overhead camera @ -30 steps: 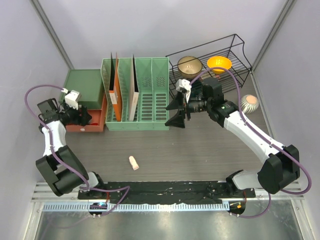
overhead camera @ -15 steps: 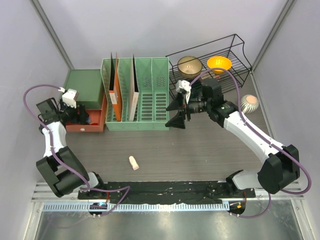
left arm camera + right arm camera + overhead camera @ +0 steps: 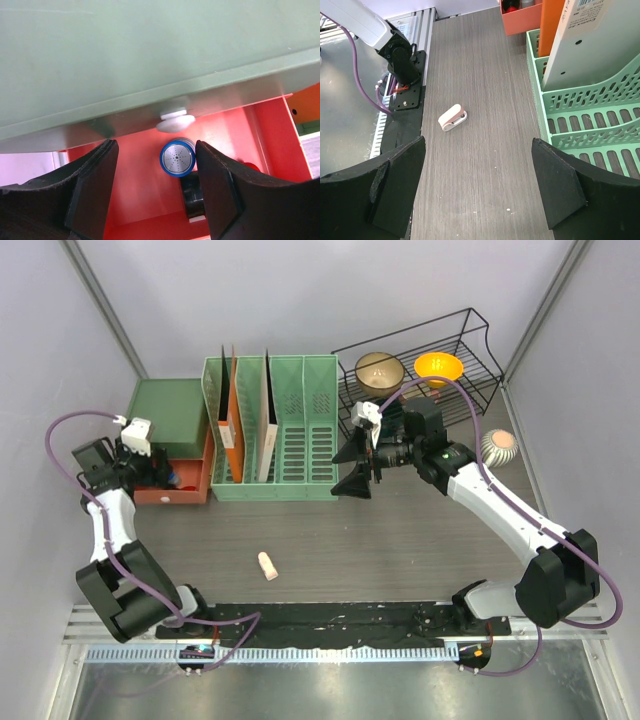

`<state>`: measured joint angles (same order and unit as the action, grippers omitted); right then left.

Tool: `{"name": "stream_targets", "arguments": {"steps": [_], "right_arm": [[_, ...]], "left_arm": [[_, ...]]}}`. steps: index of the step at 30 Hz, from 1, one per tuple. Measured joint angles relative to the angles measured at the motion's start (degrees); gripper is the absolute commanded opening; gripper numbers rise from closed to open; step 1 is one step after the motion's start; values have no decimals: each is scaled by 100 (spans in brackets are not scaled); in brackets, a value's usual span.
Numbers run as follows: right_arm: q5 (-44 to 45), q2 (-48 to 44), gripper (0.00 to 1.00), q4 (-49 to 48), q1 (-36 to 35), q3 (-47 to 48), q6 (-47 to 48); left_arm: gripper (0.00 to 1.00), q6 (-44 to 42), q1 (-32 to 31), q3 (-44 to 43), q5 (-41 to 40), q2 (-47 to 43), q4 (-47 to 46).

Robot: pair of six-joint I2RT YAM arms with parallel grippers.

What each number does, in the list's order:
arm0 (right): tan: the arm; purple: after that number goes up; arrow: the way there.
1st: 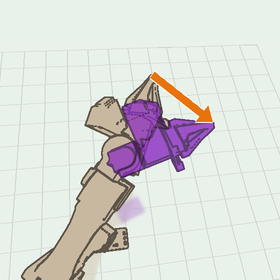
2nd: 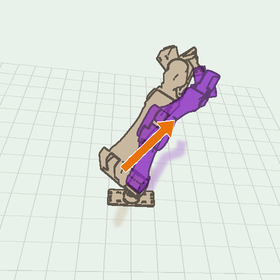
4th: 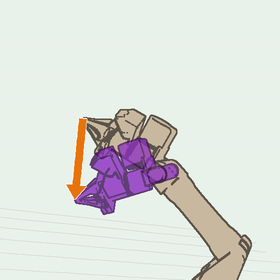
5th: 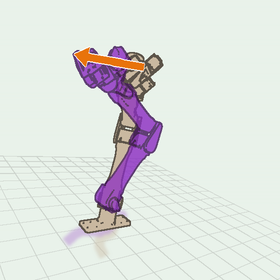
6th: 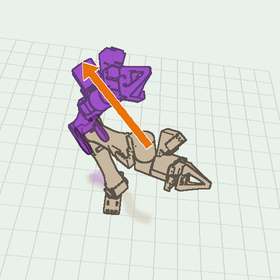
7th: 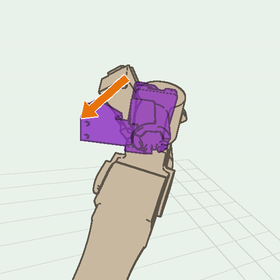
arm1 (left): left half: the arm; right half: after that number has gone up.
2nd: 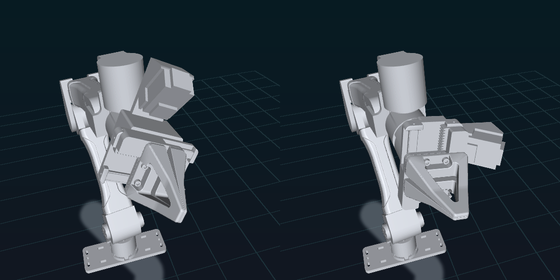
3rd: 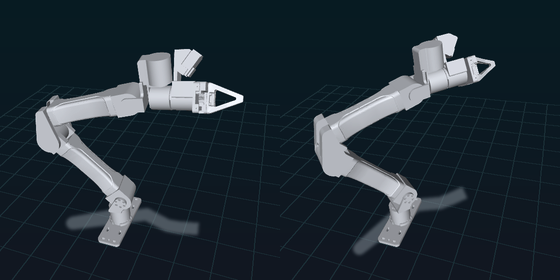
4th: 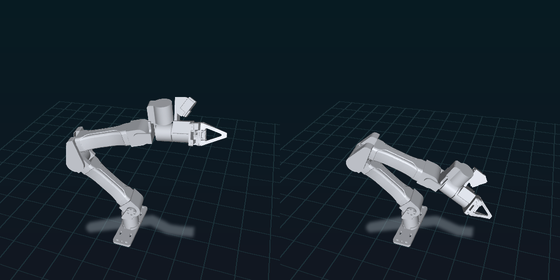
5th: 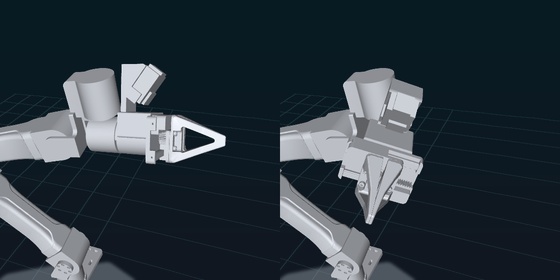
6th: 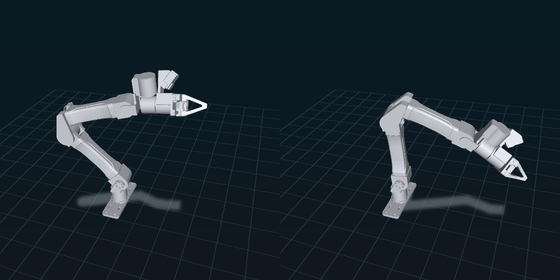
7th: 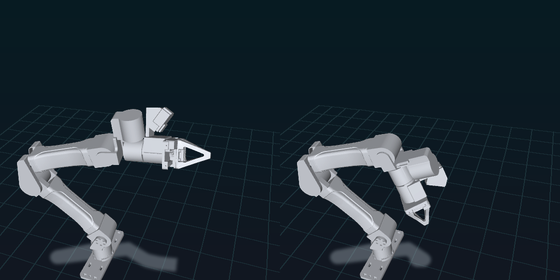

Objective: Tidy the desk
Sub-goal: Place the stationery in the drawer.

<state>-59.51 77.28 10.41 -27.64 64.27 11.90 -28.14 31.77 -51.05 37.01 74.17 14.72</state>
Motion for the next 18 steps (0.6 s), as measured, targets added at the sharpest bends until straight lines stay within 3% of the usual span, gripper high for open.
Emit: {"name": "stream_targets", "arguments": {"steps": [18], "right_arm": [[-7, 0, 92, 85, 2, -2, 46]], "left_arm": [[67, 33, 208, 0, -251, -74, -168]]}}
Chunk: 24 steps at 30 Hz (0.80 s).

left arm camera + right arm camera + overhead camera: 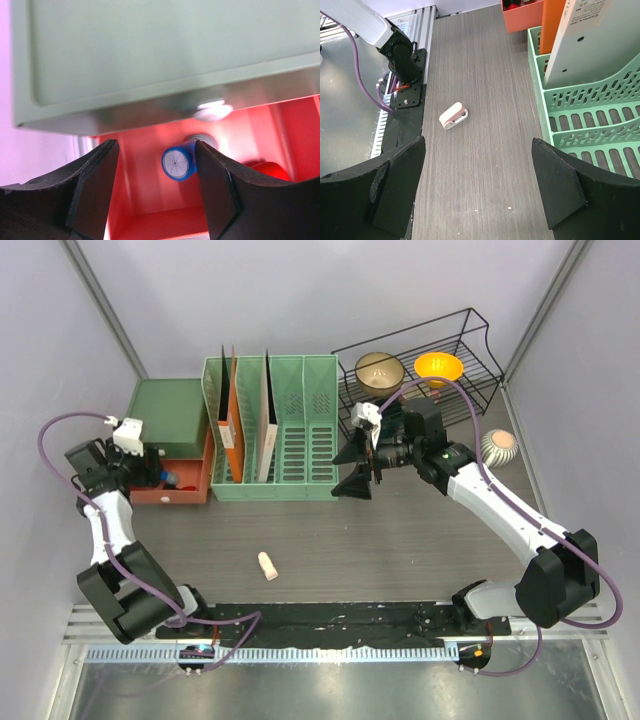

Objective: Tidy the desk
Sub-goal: Place the stationery in the drawer.

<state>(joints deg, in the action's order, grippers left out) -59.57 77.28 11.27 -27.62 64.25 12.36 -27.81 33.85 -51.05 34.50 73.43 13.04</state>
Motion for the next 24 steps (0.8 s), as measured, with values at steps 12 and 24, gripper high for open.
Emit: {"name": "stream_targets", "arguments": {"steps": [12, 24], "right_arm": [[2, 0, 92, 63, 0, 2, 50], [48, 181, 92, 105, 37, 2, 127]], "left_arm": [[67, -155, 509, -2, 179, 0, 24], [69, -367, 778, -426, 885, -621, 1296]]}}
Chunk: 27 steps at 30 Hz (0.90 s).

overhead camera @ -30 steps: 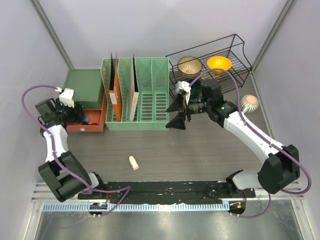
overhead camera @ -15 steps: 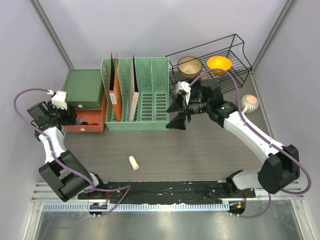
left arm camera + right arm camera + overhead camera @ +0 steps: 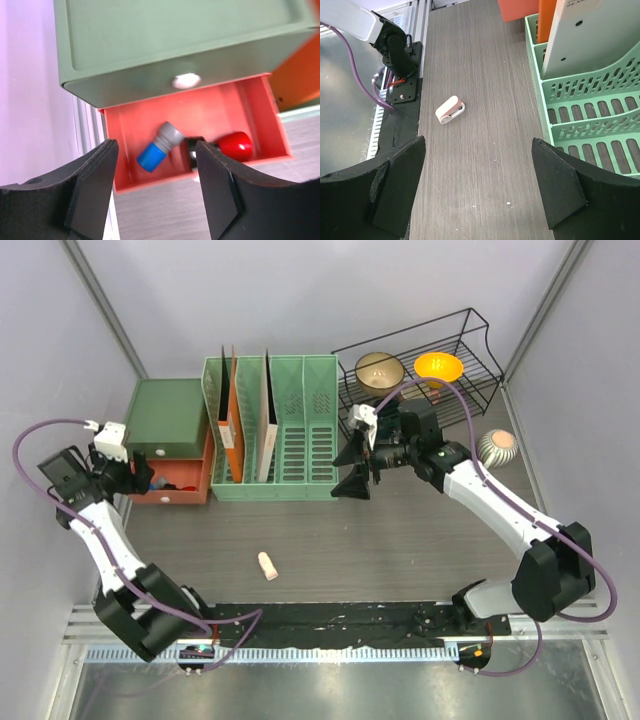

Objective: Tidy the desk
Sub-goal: Place the stationery in the drawer, then close the drawer in the storage box.

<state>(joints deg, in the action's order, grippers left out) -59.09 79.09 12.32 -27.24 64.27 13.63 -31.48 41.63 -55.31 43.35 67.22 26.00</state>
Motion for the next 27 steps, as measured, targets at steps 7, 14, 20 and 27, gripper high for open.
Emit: {"name": "stream_targets", "arguments": {"steps": [7, 14, 20, 27], "right_arm": [[61, 44, 92, 31, 68, -2, 153], [260, 52, 93, 138, 201, -2, 280], [404, 289, 93, 195, 229, 0, 400], [590, 518, 93, 466, 229, 0, 748]], "left_arm": [[69, -409, 57, -24, 170, -973, 1064], [69, -584, 63, 507, 4, -1965, 1860], [68, -492, 61, 938, -280, -2627, 2079], [66, -448, 63, 1038, -516, -2400, 2035]]}}
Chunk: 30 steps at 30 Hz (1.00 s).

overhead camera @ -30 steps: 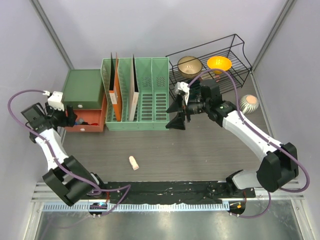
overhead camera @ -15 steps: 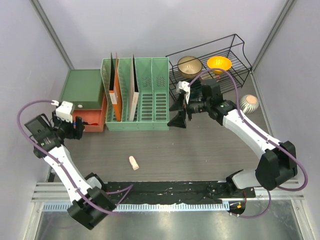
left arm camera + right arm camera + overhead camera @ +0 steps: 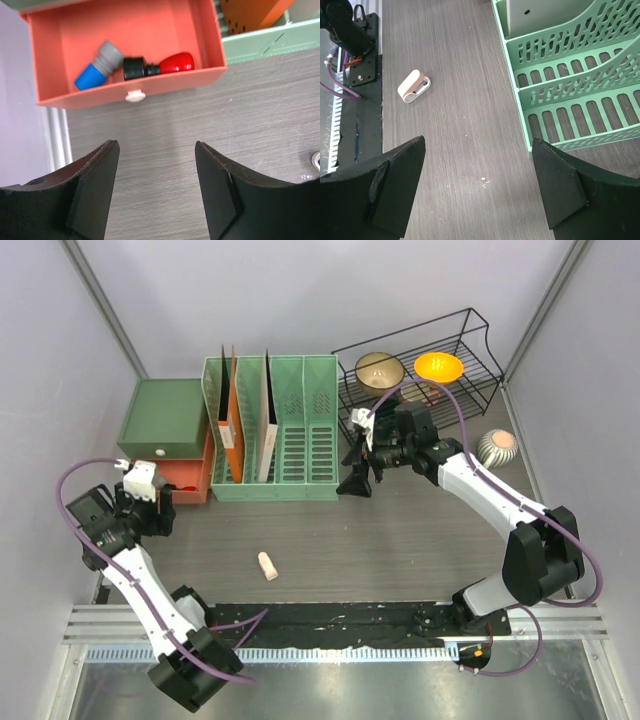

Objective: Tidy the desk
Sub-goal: Close the drawer in the storage box.

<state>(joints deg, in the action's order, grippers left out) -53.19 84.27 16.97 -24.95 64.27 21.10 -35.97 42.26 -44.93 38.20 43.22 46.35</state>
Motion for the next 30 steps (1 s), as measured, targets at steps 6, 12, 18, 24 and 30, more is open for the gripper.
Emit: {"name": "stream_targets", "arguments": {"steps": [6, 12, 18, 24, 30], "right_arm": [[68, 0, 93, 35, 0, 0, 140], [105, 0, 93, 76, 4, 0, 203], [107, 0, 93, 109, 9, 0, 262], [105, 0, 93, 136, 44, 0, 278], [105, 7, 93, 155, 61, 0, 291]], "left_arm": [[65, 133, 2, 313, -216, 448, -245], [63, 315, 2, 514, -363, 671, -715], [59, 601, -120, 632, -485, 984, -1349], [56, 835, -345, 634, -579, 1154, -1722], [52, 986, -654, 671, -778, 1255, -1971]]}}
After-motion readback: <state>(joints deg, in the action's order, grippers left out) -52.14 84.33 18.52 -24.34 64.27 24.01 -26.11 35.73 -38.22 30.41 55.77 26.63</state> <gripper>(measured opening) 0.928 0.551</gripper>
